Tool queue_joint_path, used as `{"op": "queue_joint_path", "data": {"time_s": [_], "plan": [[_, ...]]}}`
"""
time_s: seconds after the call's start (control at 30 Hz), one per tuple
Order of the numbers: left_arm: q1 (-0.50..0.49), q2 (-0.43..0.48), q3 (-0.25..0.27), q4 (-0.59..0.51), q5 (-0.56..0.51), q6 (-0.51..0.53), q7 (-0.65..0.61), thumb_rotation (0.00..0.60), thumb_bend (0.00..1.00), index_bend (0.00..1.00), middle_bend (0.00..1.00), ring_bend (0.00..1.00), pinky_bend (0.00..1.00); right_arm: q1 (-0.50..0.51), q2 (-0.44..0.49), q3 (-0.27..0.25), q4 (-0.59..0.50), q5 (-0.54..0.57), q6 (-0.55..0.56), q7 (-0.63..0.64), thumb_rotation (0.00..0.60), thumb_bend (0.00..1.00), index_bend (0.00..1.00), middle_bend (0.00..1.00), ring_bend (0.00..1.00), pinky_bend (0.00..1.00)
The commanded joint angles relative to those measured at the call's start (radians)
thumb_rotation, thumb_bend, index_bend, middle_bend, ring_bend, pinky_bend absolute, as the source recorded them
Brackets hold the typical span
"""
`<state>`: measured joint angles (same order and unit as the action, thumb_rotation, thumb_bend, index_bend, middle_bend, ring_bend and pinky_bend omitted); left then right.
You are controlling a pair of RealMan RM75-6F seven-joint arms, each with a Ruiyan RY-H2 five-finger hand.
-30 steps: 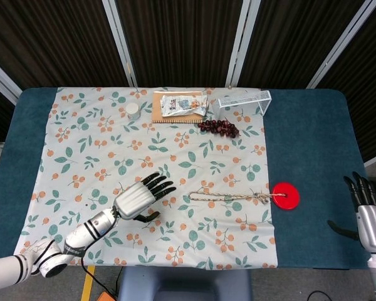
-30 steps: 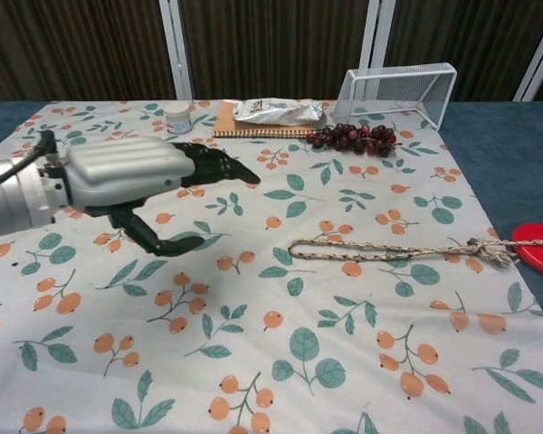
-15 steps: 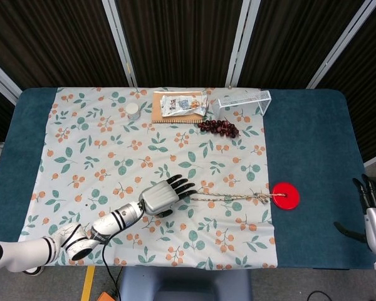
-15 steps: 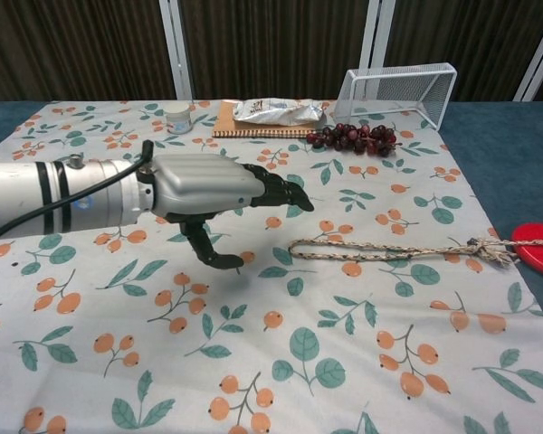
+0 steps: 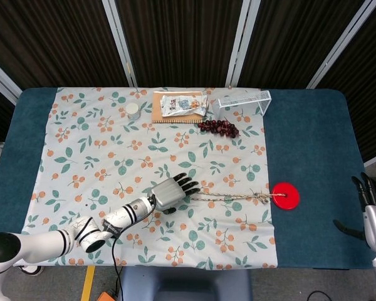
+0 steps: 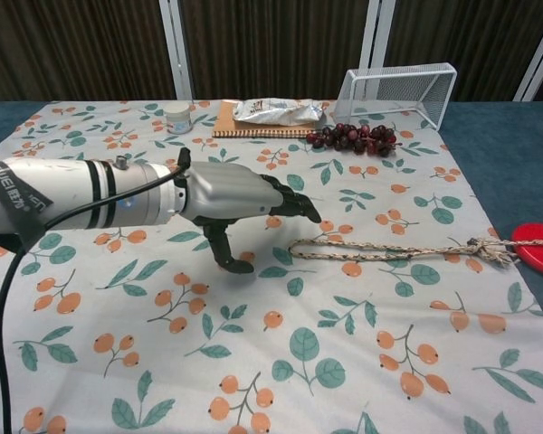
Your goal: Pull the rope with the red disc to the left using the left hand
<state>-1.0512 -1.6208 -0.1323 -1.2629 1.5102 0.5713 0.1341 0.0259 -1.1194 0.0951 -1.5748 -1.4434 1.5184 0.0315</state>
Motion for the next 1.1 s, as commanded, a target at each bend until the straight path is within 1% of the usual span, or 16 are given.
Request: {"op": "queue_joint_path", "data": {"time_s": [0.03,0.23,0.5,0.57,0.63,0.8,1.0,1.1], "plan": [[-0.012,-0.014,0.01,0.022,-0.014,-0.014,0.0,0.6,0.33,0.05,0.0,0.0,0.05,-0.001,-0.001,0.002,0.003,0.003,0.001,0.002,0.6,0.07,0.0,0.0,0.0,0.0],[-0.032,-0.017,0.029,0.034,-0.033,-0.044,0.008,0.6,0.33,0.11,0.0,0.0,0.05,-0.001,-0.004,0.005,0.013,0.012,-0.005,0.009,0.6,0.07,0.0,0.0,0.0,0.0],[-0.052,-0.018,0.038,0.033,-0.049,-0.046,0.019,0.6,0.33,0.2,0.0,0.0,0.05,0.001,-0.007,0.008,0.02,0.018,-0.011,0.013,0.6,0.07,0.0,0.0,0.0,0.0],[-0.056,-0.016,0.041,0.031,-0.053,-0.046,0.021,0.6,0.33,0.24,0.0,0.0,0.05,0.001,-0.008,0.008,0.022,0.02,-0.012,0.014,0.6,0.07,0.0,0.0,0.0,0.0],[-0.058,-0.013,0.042,0.029,-0.057,-0.046,0.023,0.6,0.33,0.32,0.0,0.0,0.05,0.001,-0.008,0.008,0.024,0.021,-0.014,0.015,0.6,0.07,0.0,0.0,0.0,0.0],[-0.063,-0.001,0.045,0.02,-0.074,-0.046,0.031,0.6,0.34,0.41,0.0,0.0,0.05,0.002,-0.008,0.009,0.025,0.022,-0.015,0.016,0.6,0.07,0.0,0.0,0.0,0.0],[-0.064,0.026,0.041,-0.013,-0.091,-0.032,0.032,0.6,0.37,0.62,0.0,0.0,0.05,0.003,-0.01,0.008,0.026,0.023,-0.019,0.015,0.6,0.07,0.0,0.0,0.0,0.0],[-0.064,0.035,0.047,-0.021,-0.097,-0.032,0.042,0.6,0.38,0.65,0.0,0.0,0.05,0.004,-0.012,0.008,0.026,0.022,-0.02,0.012,0.6,0.07,0.0,0.0,0.0,0.0]]}}
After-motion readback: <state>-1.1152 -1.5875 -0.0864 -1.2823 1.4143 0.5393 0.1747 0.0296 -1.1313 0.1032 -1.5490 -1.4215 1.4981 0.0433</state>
